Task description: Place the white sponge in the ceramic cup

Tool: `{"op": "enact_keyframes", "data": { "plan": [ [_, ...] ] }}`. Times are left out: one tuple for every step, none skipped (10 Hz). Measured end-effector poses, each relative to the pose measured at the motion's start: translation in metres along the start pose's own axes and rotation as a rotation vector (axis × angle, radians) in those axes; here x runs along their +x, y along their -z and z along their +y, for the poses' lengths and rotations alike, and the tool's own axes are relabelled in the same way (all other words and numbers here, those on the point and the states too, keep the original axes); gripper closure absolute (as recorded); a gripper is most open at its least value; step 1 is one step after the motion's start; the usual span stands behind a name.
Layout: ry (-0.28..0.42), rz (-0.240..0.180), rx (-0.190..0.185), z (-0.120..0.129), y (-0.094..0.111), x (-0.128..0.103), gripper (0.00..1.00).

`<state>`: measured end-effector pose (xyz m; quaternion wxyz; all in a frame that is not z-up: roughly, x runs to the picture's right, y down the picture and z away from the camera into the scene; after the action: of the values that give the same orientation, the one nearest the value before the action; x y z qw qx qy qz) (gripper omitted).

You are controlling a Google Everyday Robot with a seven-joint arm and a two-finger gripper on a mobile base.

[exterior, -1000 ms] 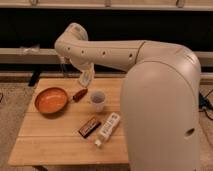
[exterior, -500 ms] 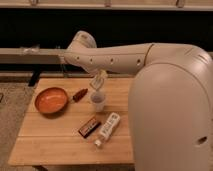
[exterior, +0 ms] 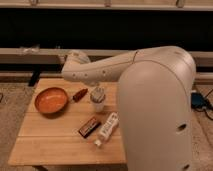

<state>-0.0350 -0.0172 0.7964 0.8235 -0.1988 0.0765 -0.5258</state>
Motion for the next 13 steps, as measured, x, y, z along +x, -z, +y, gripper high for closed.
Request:
{"op": "enact_keyframes", "data": {
  "plan": [
    [0.0,0.021,-0.023,0.003,-0.002,-0.003,1.0],
    [0.001,0.044,-0.036,0.002,-0.003,-0.006,1.0],
    [-0.001,0.055,-0.041,0.002,-0.002,-0.006,1.0],
    [-0.007,0.067,-0.047,0.004,-0.002,-0.004,1.0],
    [-0.011,0.084,-0.054,0.005,0.0,-0.002,1.0],
    [-0.01,0.095,-0.056,0.003,0.001,-0.003,1.0],
    [-0.01,0.105,-0.06,0.003,0.001,-0.004,1.0],
    [-0.008,0.11,-0.062,0.004,0.001,-0.006,1.0],
    [0.002,0.109,-0.062,0.002,0.0,-0.01,0.94],
    [0.011,0.108,-0.06,-0.001,0.001,-0.014,0.86],
    [0.024,0.107,-0.056,-0.005,0.001,-0.02,0.74],
    [0.031,0.106,-0.055,-0.006,0.001,-0.025,0.65],
    [0.035,0.107,-0.059,-0.006,0.0,-0.028,0.54]
  ]
}}
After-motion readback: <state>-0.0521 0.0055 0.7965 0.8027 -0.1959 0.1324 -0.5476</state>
